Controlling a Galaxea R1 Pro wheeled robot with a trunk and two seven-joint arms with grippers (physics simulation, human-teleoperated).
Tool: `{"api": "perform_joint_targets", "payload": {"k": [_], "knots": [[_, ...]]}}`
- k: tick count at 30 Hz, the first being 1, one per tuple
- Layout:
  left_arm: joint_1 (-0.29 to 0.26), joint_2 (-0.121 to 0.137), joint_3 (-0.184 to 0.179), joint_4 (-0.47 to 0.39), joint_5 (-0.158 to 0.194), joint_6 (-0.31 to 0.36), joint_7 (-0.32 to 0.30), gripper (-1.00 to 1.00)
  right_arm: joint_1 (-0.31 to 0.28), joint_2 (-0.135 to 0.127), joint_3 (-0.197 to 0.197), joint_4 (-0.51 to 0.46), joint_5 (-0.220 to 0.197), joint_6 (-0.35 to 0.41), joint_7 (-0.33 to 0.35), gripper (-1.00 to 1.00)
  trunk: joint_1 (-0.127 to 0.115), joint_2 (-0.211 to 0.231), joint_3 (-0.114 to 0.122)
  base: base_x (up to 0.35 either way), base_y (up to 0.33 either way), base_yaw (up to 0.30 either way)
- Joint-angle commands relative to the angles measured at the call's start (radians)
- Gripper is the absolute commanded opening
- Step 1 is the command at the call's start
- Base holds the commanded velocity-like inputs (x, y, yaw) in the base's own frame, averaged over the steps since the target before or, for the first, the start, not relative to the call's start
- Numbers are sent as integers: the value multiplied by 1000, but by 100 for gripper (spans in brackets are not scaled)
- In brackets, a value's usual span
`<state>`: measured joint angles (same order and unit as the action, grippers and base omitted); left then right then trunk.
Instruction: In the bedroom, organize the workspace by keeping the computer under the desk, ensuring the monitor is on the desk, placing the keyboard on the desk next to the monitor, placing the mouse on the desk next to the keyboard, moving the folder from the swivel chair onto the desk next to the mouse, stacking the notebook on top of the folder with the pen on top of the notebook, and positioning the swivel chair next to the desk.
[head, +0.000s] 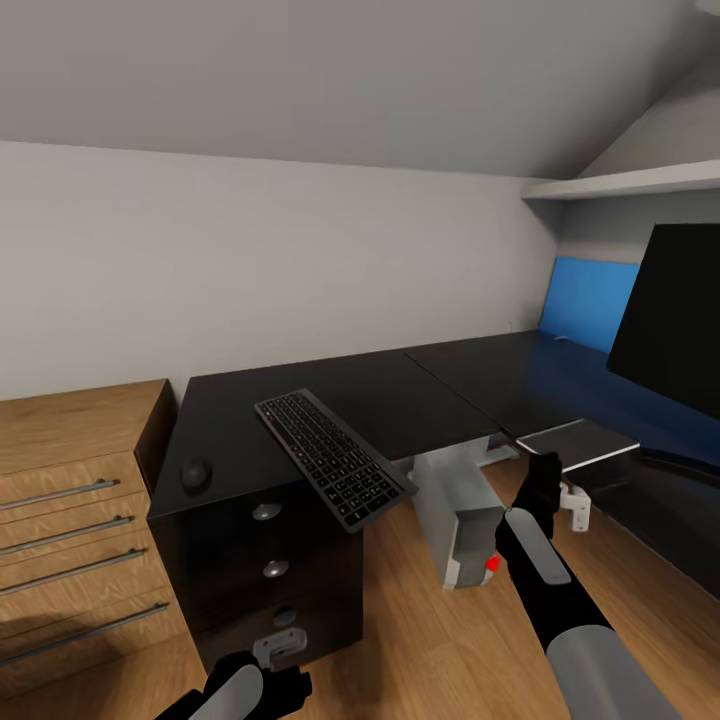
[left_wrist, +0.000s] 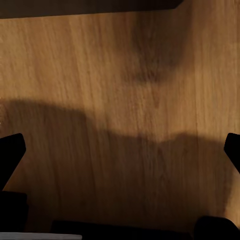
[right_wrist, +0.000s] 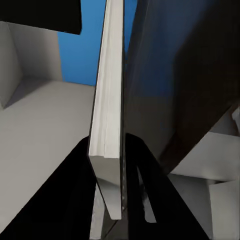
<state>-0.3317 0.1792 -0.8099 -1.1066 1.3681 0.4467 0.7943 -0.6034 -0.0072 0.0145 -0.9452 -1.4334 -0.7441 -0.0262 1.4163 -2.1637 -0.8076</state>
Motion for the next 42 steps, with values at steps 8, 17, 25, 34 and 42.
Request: {"api": "perform_joint_targets", "payload": {"k": [8,17,25,34,42], "knots": [[-1,0,-3,-1,7,1,6,100,0,0,4,-14,-7,1,3,-100,-31,56,24,0,0,0],[-1,0,-3,1,8,1,6,100,0,0,8,-16,-8,9,2,-100,-65,119,52,0,0,0],[-1,0,-4,14,8,1,6,100,0,-4,8,-17,-6,83,0,-100,-88,161,71,0,0,0],[-1,-30,-3,89,1,1,6,100,1,-51,7,-51,-3,385,1,-100,-88,161,71,0,0,0],[-1,-66,0,117,-136,1,6,100,1,-110,7,-58,-3,669,39,-100,-88,161,71,0,0,0]]}}
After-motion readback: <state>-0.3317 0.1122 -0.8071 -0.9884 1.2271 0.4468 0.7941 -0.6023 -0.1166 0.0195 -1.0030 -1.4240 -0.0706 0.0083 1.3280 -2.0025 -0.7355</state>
